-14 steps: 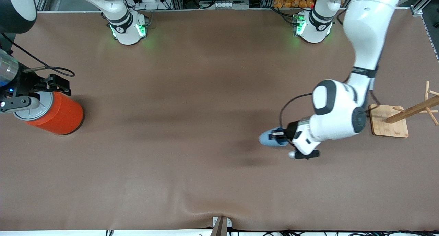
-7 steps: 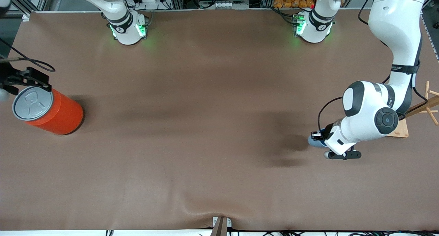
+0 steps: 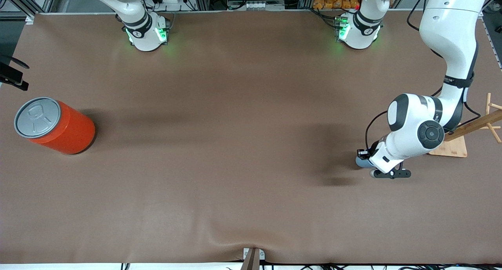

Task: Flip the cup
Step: 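Lift the cup with the left gripper, turn it upright, set it down, then open the left gripper and raise it away from the upright cup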

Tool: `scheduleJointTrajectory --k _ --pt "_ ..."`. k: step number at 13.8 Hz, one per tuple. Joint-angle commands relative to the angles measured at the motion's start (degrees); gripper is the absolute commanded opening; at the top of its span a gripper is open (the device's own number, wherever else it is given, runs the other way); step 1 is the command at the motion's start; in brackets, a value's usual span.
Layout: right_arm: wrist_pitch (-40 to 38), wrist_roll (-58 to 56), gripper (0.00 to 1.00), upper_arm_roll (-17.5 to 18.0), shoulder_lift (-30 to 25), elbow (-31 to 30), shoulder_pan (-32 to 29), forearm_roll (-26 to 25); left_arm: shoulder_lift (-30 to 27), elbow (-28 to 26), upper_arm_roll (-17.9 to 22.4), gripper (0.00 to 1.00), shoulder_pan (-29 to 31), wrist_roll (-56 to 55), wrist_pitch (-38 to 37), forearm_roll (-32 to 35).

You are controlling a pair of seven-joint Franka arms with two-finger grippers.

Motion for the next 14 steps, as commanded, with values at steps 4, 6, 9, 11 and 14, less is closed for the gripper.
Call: scheduleJointTrajectory --k 4,6,9,11,14 --pt "0.4 0.9 1.00 3.9 -0.6 -2.8 0.2 0.8 -6.9 1.4 -0.2 1.00 0.3 0.2 -2.3 1.7" --pt "0.4 4.0 1.00 7.1 -0.6 -3.3 -0.5 0.8 -9.3 6.0 -0.5 1.00 0.1 0.2 -9.7 1.8" --pt "-0.5 4.3 1.00 7.3 -2.1 -3.4 -1.6 0.8 -15.1 9.1 -0.8 1.00 0.1 0.2 -17.6 1.8" --pt "-0.8 1.2 1.00 7.3 -3.8 -3.5 -3.0 0.8 -20.7 8.3 -1.0 1.00 0.1 0.3 -21.2 1.8" --pt "-0.7 -1.6 1.00 8.7 -3.9 -3.3 -5.8 0.8 -26.5 8.3 -1.0 1.00 0.1 -0.3 -27.7 1.8"
